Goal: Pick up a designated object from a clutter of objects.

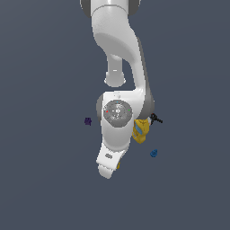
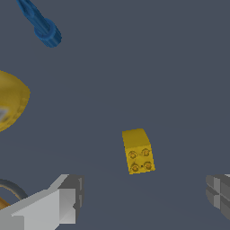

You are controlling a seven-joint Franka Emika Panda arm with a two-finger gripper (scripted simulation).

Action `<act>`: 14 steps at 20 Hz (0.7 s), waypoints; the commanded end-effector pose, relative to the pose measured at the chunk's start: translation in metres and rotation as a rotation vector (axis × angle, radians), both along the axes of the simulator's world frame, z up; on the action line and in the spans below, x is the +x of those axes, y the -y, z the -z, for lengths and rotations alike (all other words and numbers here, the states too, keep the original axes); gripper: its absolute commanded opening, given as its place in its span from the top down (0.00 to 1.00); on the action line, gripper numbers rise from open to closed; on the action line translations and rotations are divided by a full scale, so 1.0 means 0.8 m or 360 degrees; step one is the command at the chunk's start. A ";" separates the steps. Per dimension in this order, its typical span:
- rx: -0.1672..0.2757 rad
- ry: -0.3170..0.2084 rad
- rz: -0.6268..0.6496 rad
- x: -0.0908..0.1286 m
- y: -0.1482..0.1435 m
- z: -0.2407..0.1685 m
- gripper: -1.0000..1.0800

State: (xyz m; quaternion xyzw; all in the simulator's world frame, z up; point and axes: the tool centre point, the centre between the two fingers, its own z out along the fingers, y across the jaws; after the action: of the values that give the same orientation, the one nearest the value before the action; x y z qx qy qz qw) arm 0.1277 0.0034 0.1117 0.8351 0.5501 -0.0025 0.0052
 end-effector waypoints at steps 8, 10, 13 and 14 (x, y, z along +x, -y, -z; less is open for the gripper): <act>0.0015 -0.0003 -0.0230 0.010 0.005 0.041 0.04; 0.0016 -0.0004 -0.0253 0.011 0.006 0.045 0.04; 0.0018 -0.0004 -0.0274 0.011 0.006 0.049 0.04; 0.0018 -0.0004 -0.0277 0.011 0.006 0.049 0.04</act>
State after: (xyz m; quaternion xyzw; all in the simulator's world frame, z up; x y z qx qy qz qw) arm 0.1362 -0.0015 0.0732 0.7860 0.6182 -0.0004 0.0000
